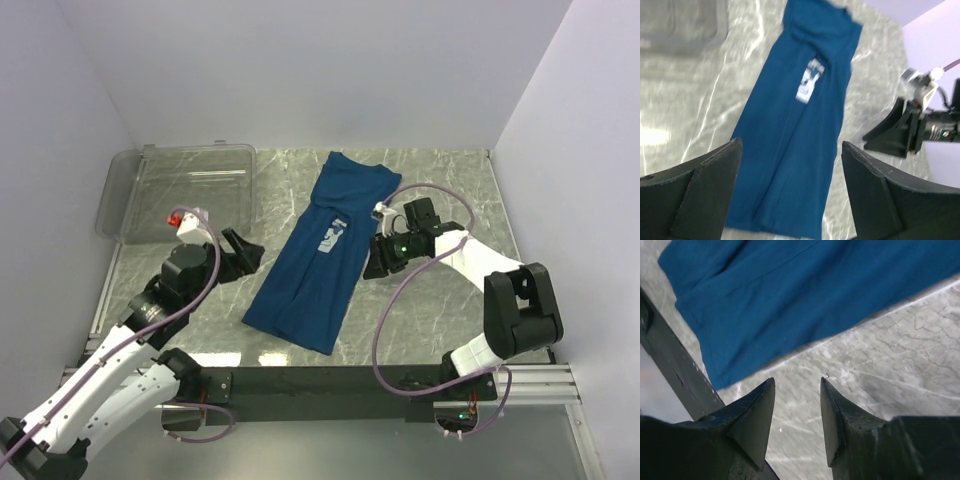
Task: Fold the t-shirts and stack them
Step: Fold the tshirt
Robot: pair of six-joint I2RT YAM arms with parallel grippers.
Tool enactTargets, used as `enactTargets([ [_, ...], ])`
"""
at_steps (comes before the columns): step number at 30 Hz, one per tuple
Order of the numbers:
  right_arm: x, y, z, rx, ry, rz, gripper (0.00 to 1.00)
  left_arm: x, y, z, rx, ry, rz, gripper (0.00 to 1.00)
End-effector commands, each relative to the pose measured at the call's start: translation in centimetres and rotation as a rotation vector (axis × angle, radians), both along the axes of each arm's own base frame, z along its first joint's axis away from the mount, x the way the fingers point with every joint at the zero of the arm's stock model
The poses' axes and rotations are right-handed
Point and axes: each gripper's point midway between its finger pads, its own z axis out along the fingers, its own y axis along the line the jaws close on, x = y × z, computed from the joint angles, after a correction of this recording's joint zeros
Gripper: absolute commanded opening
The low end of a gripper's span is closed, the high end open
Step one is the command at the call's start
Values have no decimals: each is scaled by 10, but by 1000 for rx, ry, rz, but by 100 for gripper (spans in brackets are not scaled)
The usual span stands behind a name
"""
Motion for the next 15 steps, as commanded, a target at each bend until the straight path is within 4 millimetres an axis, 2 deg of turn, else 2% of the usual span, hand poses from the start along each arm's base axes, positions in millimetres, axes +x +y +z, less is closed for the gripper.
enactTargets([
  [1, 16, 4, -4, 9, -7, -105, 49, -13, 2, -24, -24, 83, 1, 85],
  [7, 26, 8, -7, 39, 20, -187, 50, -26, 2, -62, -2, 200, -9, 84],
  [10, 43, 1, -2, 27, -28, -236, 50, -31, 3, -79, -4, 238, -6, 84],
  [14, 81, -15, 10, 49, -44, -352, 50, -36, 1, -101, -19, 289, -7, 83],
  [15, 92, -26, 10, 50, -41, -399, 51, -37, 0, -105, -20, 300, -10, 83],
])
